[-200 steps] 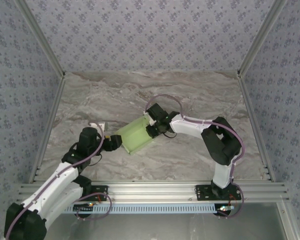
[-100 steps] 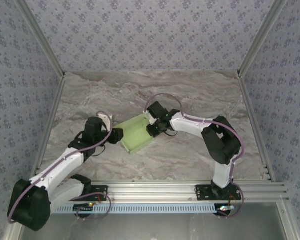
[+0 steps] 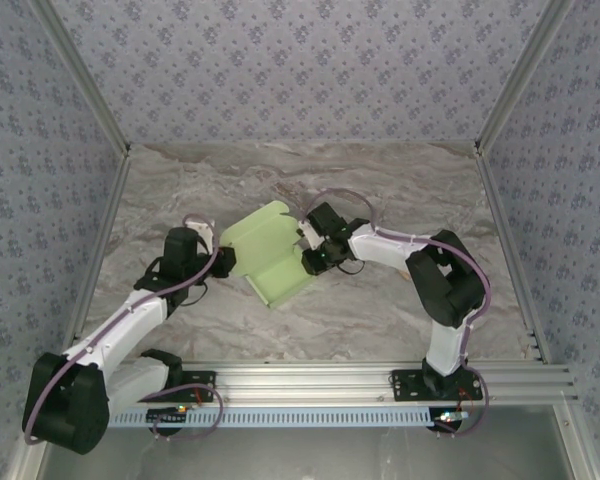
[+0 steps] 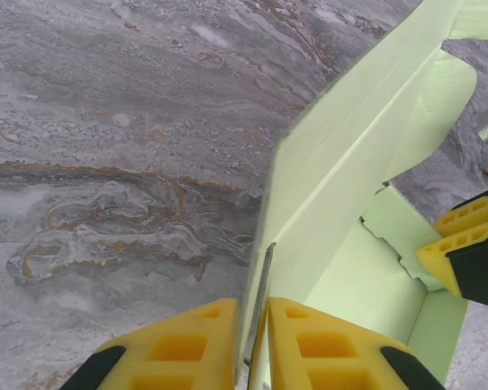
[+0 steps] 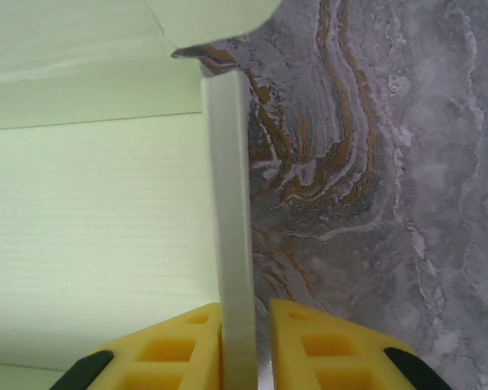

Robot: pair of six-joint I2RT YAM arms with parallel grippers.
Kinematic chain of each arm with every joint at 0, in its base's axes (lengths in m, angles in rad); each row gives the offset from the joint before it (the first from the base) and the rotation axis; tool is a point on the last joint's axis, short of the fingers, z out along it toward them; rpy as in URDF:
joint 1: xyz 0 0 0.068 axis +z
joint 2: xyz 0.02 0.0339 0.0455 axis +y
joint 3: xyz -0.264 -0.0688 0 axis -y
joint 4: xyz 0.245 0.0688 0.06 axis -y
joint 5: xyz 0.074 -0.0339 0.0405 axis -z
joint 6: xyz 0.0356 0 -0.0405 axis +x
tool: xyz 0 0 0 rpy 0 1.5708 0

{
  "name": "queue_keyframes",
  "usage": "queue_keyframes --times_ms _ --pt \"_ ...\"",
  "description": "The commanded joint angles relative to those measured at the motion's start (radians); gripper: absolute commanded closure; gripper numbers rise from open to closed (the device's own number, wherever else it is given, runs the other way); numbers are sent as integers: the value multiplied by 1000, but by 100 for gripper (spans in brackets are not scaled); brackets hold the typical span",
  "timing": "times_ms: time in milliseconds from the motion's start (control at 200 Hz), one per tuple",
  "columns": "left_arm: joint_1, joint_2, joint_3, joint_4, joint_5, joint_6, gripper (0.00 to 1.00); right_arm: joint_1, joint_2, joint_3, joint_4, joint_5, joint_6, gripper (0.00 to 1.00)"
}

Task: Fold the paper box

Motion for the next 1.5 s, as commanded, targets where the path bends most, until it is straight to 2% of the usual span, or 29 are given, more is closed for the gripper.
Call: queue_keyframes --times_ms 0,310,744,954,1164,1284,1499 --pt "8 19 5 26 -3 -20 84 20 -20 0 -27 28 0 78" --pt "8 91 27 35 16 -44 86 114 16 91 -112 289 -44 80" --pt "8 39 13 123 93 -73 92 173 139 183 -197 451 -111 85" --pt "2 5 -15 186 111 -77 94 225 212 232 -229 584 -151 87" --pt "-15 24 -18 182 101 -73 94 255 273 277 -292 688 -187 87" --pt "-15 13 -15 150 67 -70 95 250 252 282 -292 684 -192 87" --pt "-15 -6 -17 121 38 -47 95 198 173 281 -241 476 -154 77"
